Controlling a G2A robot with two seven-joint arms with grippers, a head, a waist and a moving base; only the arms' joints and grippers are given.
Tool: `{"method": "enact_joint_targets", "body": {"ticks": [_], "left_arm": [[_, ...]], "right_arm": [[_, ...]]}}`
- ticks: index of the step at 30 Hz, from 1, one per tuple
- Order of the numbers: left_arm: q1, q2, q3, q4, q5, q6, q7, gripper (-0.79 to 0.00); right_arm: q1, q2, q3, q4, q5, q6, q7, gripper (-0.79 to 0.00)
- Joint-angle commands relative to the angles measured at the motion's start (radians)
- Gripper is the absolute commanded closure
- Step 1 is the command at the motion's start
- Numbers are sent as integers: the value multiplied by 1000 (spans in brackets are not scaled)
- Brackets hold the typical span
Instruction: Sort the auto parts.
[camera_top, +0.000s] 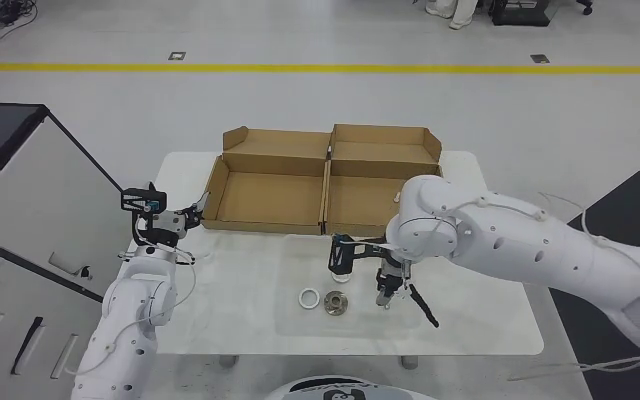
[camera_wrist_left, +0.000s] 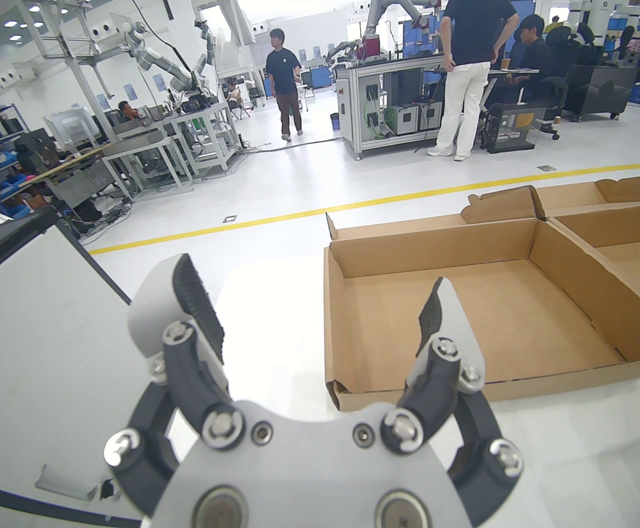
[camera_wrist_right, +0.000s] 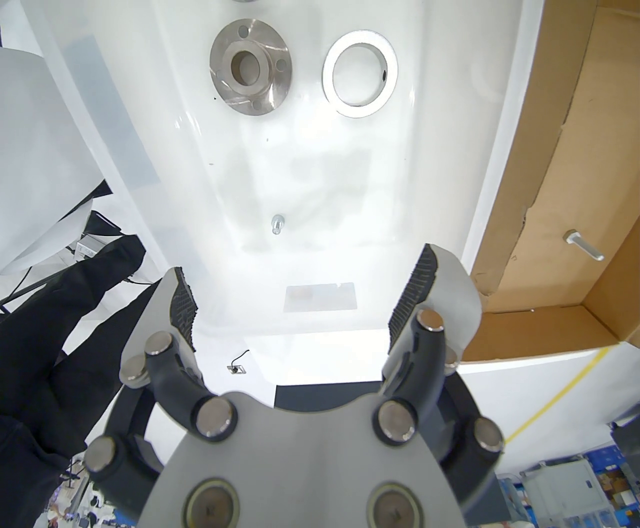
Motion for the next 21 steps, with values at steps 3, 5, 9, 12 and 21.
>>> {"method": "enact_joint_targets", "body": {"ticks": [3,5,9,12,21], "left_arm": [[0,0,0,0,0,0,0,-785],[0,0,0,0,0,0,0,-785],[0,0,0,0,0,0,0,-785],[0,0,0,0,0,0,0,-785],[0,0,0,0,0,0,0,-785]], "right_arm": [[-14,-11,0,27,-2,-13,9,-785],[-27,-18,0,37,-8,-23,11,-785],[-51,-33,0,56,-20,-53,11,-785],[-66,-45,0,76,-28,-67,21,-785],[-113,-62,0,111,-47,-80,28,-634]]}}
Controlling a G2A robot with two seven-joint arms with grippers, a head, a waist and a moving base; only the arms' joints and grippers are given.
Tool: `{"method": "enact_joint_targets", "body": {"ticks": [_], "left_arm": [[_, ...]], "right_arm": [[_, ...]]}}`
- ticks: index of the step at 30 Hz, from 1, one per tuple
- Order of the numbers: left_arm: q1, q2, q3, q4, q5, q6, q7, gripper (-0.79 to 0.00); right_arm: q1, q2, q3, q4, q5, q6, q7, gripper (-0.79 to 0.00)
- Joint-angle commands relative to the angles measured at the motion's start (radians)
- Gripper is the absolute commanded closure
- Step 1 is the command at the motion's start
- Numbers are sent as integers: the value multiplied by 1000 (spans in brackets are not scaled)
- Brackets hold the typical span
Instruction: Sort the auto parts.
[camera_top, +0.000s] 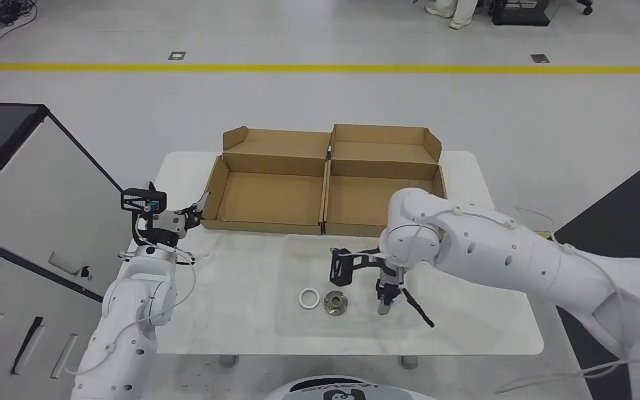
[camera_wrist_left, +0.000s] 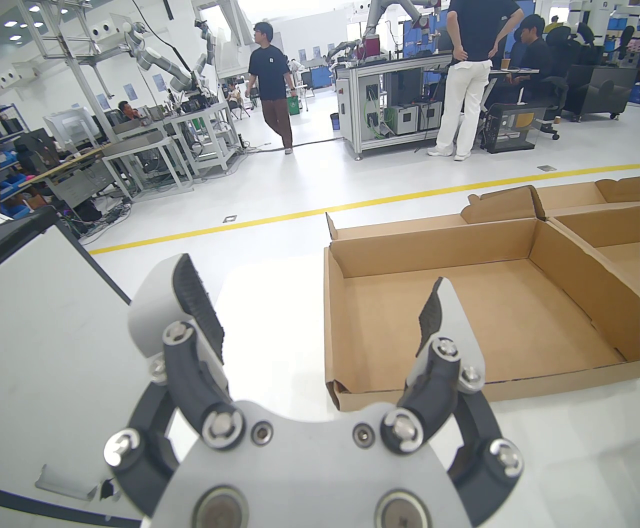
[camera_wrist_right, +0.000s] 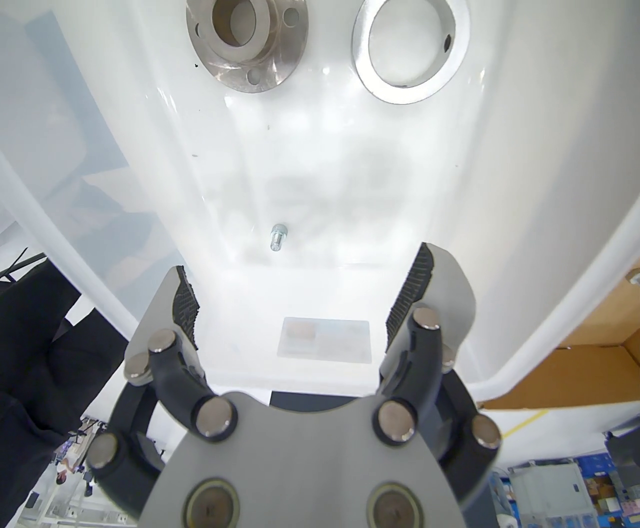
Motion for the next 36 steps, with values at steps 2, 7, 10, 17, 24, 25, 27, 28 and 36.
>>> {"method": "enact_joint_targets", "body": {"ticks": [2,7,10,17,24,25,27,28,36], "left_arm": [[0,0,0,0,0,0,0,-785],[0,0,0,0,0,0,0,-785],[0,0,0,0,0,0,0,-785],[0,0,0,0,0,0,0,-785],[0,0,0,0,0,0,0,-785],[0,0,0,0,0,0,0,-785],[0,0,0,0,0,0,0,-785],[0,0,0,0,0,0,0,-785],[0,0,0,0,0,0,0,-785]], "right_arm": [[-13,-1,0,-5,1,0,0,-631],[-33,1,0,-4,1,0,0,-594],[-42,3,0,-3,-2,0,0,-554],[-53,10,0,2,-8,3,0,-385],[-61,11,0,2,-16,18,0,-351],[-63,11,0,2,-17,20,0,-345],[-69,10,0,6,-21,24,0,-329],[-71,9,0,7,-22,25,0,-323],[-83,6,0,16,-24,29,0,-289]]}}
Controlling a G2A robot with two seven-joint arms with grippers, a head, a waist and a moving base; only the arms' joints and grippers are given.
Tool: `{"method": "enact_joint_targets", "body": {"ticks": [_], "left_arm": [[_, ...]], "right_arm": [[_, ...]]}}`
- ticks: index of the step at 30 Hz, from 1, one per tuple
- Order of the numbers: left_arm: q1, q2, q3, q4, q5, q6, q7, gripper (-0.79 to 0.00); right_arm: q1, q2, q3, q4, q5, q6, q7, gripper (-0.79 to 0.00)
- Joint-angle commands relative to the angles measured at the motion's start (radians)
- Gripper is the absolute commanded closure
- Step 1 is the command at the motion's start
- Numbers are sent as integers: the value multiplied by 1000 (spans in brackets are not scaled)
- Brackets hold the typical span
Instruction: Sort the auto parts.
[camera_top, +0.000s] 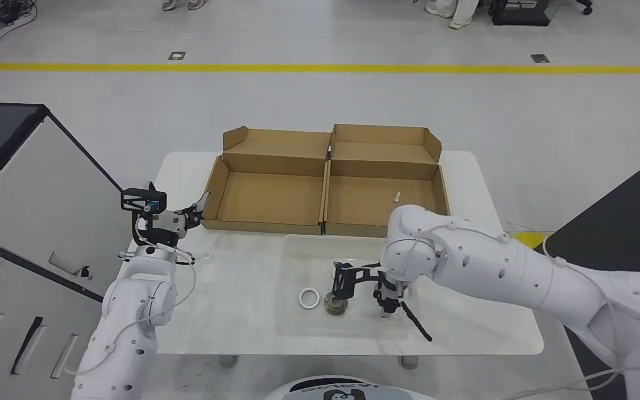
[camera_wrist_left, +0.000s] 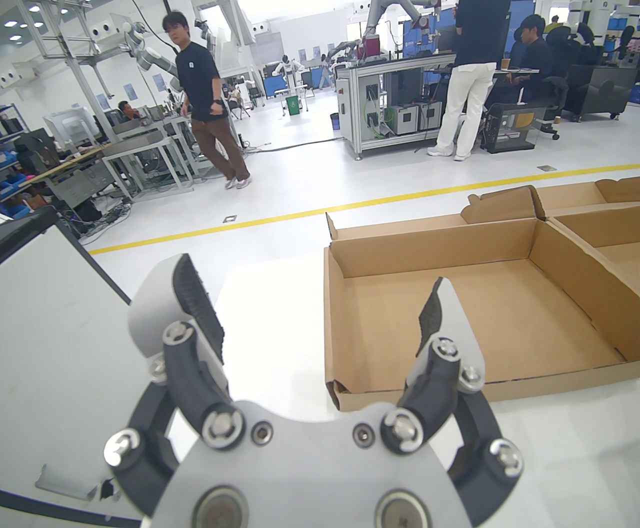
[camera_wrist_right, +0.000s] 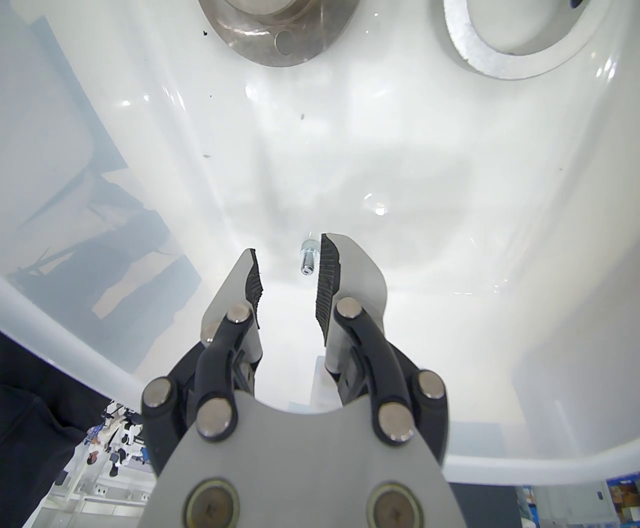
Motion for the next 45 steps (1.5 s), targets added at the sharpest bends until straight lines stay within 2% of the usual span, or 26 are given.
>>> {"method": "enact_joint_targets", "body": {"ticks": [1,21,24,26,37,45], "left_arm": [[0,0,0,0,0,0,0,-785],[0,0,0,0,0,0,0,-785],[0,0,0,0,0,0,0,-785],[0,0,0,0,0,0,0,-785],[0,0,0,0,0,0,0,-785],[0,0,0,0,0,0,0,-785]], "right_arm": [[-2,1,0,2,-3,1,0,-289],[-10,1,0,10,-18,18,0,-231],[-8,-2,0,17,-18,21,0,-148],[-6,-3,0,22,-18,22,0,0],[9,-15,0,33,-8,22,0,0],[73,-2,0,-9,61,56,0,0]]}}
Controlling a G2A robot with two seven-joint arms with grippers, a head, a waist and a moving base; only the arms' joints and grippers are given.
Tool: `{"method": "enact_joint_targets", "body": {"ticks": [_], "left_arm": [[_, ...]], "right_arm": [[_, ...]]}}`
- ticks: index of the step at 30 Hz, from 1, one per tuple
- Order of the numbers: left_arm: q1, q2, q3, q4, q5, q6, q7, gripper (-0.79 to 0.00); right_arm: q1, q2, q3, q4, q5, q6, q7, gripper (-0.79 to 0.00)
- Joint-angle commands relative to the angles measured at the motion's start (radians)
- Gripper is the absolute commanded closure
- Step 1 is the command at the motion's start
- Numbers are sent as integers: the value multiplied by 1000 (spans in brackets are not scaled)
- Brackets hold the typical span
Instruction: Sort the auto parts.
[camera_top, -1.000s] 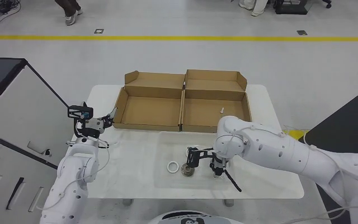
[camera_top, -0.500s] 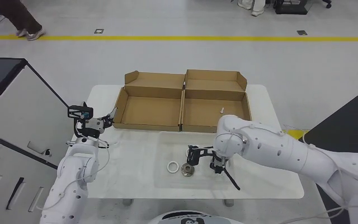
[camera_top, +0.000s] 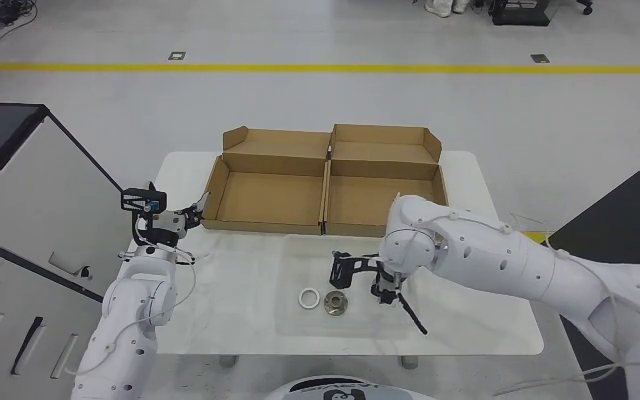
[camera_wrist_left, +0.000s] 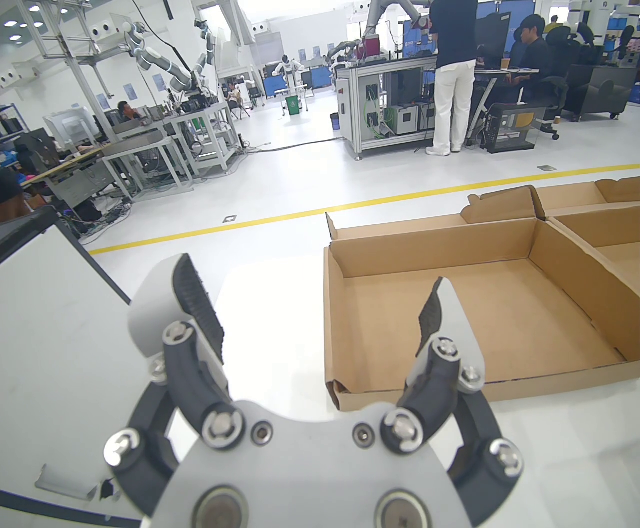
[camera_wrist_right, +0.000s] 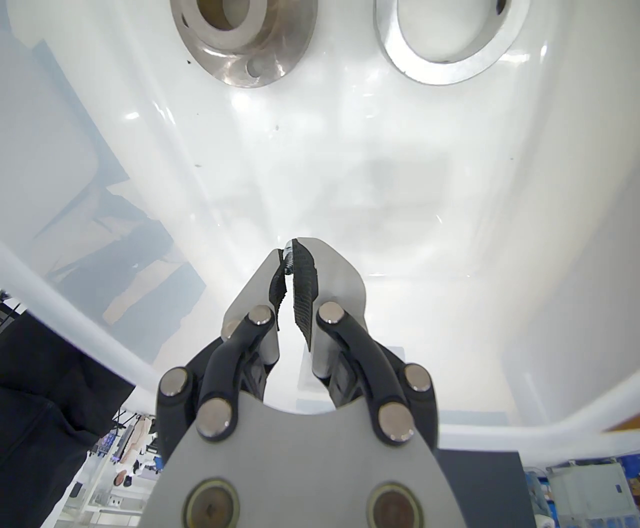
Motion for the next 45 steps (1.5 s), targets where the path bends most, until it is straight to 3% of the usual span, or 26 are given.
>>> {"method": "enact_joint_targets", "body": {"ticks": [1,12,23,33,45], "left_arm": [[0,0,0,0,0,0,0,-785],[0,0,0,0,0,0,0,-785],[0,0,0,0,0,0,0,-785],[0,0,0,0,0,0,0,-785],[0,0,0,0,0,0,0,-785]], "right_arm": [[16,6,4,-11,22,5,0,0],[34,64,97,-75,119,-40,-11,0],[-53,172,264,-26,229,-207,-126,0],[-160,283,384,49,310,-483,-401,0],[-189,367,392,86,265,-809,-728,0]]}}
